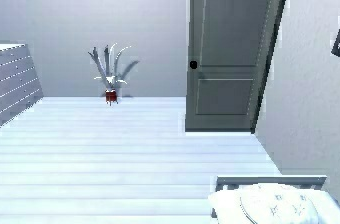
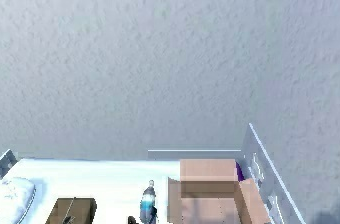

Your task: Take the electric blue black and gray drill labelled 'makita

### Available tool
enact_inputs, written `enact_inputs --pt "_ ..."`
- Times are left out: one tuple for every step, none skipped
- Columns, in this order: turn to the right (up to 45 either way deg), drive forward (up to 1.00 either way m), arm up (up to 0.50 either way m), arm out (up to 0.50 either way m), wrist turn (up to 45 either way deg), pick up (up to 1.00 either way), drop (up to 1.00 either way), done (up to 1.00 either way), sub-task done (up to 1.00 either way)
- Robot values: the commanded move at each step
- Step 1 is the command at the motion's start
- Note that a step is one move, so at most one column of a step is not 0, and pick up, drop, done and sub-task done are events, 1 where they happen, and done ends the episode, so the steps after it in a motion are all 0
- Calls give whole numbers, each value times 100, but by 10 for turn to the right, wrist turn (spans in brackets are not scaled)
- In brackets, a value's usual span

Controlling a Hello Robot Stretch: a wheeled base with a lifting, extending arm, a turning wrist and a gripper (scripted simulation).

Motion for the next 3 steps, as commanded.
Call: enact_inputs --pt "0 0 0 0 0 100 0 0 0" --pt "0 0 10 0 0 0 0 0 0" --pt "0 0 0 0 0 0 0 100 0"
